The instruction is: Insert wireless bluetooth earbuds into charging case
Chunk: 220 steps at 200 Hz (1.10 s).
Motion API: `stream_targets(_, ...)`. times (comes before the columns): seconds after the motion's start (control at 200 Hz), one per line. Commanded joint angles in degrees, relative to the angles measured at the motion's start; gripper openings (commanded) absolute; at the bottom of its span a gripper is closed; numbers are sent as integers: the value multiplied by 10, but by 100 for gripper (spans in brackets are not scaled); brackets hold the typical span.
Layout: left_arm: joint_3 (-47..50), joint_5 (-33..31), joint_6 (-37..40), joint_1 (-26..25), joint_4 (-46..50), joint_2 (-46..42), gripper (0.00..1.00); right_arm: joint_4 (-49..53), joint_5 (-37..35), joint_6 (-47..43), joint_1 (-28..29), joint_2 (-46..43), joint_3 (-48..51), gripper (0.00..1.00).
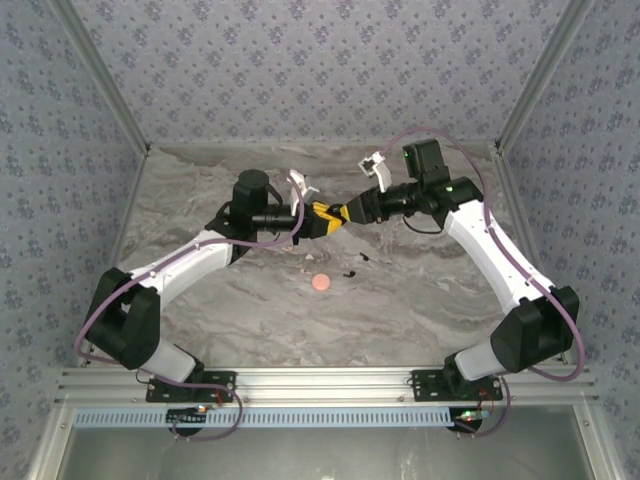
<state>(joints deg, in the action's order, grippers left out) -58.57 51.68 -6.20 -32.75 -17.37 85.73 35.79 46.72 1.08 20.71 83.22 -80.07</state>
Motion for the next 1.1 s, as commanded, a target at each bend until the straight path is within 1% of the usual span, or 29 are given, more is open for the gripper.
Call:
stream_targets(0.0, 3, 26, 20, -3, -22, -10, 5, -11, -38, 23, -9, -12, 4, 42)
stream_targets(0.23, 5, 21, 15, -3, -30, -10, 5, -11, -58, 28, -12, -12, 6, 48)
stream_targets(0.515, 13, 14, -3, -4, -61, -10, 6, -5, -54, 24, -12, -7, 4, 50)
stream_targets(0.6, 17, -14, -3, -3, -61, -11, 6, -7, -77, 32, -12, -11, 6, 50)
stream_targets(0.7, 28, -43, -8, -3, -72, -10, 7, -11, -125, 52, -20, -23, 12, 50)
stream_targets(0.815, 46, -74, -23, -3, -104, -10, 9, -11, -176, 80, -42, -35, 29, 53)
stream_targets(0.9, 58, -83, -38, -2, -137, -11, 10, -8, -199, 85, -59, -30, 44, 54)
stream_targets(0.974, 68, -86, -50, -3, -158, -13, 10, 7, -210, 84, -64, -19, 58, 53)
stream_targets(1.094, 88, -97, -58, -3, -184, -25, 10, 9, -201, 88, -64, 3, 89, 53)
